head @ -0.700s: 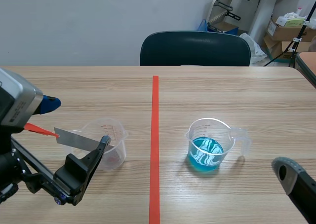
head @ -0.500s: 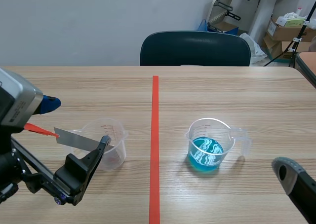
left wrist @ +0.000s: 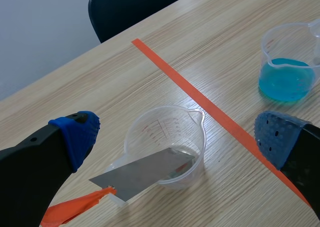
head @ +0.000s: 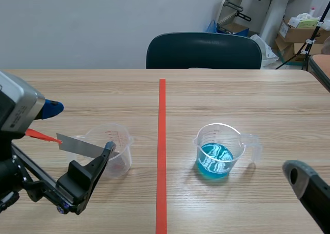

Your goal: Do the redox reaction experiment

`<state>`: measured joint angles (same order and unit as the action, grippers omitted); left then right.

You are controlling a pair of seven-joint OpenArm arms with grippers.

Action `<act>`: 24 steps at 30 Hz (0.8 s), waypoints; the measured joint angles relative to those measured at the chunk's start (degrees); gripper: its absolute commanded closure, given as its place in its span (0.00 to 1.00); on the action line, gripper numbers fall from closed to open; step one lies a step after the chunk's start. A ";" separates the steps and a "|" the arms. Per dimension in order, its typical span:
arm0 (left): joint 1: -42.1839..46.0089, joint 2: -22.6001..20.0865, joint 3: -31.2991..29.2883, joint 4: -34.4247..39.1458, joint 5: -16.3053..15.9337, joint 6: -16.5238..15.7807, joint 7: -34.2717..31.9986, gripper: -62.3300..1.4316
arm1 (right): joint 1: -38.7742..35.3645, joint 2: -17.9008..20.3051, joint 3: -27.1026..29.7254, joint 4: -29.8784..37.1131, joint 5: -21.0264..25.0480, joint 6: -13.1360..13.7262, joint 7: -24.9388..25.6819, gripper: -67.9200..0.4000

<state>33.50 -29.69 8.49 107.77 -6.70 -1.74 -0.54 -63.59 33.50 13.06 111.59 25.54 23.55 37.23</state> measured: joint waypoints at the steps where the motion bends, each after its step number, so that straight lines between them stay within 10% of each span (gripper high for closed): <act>1: 0.00 0.00 0.00 0.00 0.00 0.00 0.00 0.00 | 0.59 0.00 0.00 0.00 0.00 0.00 -0.02 0.00; 24: 0.00 0.00 0.00 0.00 0.02 0.00 -0.96 0.00 | 15.80 1.60 -1.01 0.00 -3.78 3.91 -8.41 0.00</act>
<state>33.50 -29.69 8.49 107.77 -6.68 -1.74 -1.50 -47.79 35.09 12.05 111.59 21.76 27.46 28.82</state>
